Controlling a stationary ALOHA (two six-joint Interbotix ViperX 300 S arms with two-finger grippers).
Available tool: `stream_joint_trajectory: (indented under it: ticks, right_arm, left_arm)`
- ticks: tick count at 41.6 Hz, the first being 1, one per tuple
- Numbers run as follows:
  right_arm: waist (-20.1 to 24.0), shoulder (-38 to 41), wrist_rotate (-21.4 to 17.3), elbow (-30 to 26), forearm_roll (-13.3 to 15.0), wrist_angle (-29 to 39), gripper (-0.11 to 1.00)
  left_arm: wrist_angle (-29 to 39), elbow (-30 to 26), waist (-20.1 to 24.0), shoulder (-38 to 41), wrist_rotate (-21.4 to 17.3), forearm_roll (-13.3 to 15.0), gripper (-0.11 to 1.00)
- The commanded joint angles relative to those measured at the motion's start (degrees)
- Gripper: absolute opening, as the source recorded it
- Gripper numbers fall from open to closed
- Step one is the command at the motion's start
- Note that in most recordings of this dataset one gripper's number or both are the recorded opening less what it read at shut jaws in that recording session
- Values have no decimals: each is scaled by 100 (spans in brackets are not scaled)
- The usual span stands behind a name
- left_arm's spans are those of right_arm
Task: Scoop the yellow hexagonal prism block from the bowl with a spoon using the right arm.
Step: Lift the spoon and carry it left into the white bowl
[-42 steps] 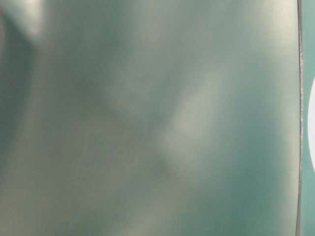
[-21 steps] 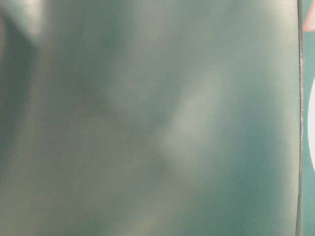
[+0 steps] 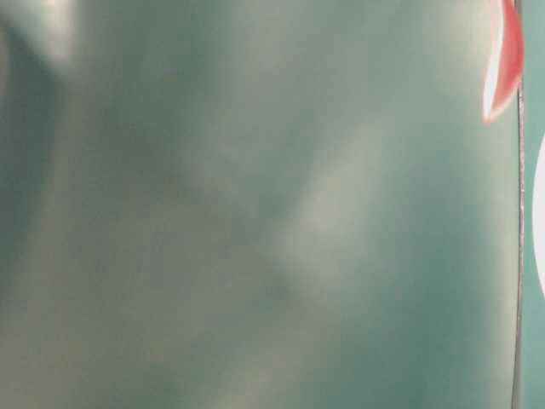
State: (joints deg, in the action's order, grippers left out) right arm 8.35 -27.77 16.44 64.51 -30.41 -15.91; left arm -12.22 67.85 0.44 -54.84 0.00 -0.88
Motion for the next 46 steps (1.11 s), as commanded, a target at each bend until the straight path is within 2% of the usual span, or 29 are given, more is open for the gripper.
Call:
stream_joint_trajectory:
  ticks: [1,9,19,28,46]
  right_arm:
    - [-343,-18,53,-413,35,712,23]
    - [-826,158,70,-967,114,1775,23]
    - [-1274,563,62,-1538,149,2786,23]
    - [-1380,976,26,-2030,369,3226,23]
    - [-1564,1802,-9,-2865,475,4096,23]
  left_arm:
    - [-35,-79,0,35,-9,-18,0]
    - [-35,-70,9,44,-9,-18,0]
    - [-35,-70,9,35,-9,-18,0]
    - [-35,-70,9,44,-9,-18,0]
    - [-35,-70,9,35,-9,-18,0]
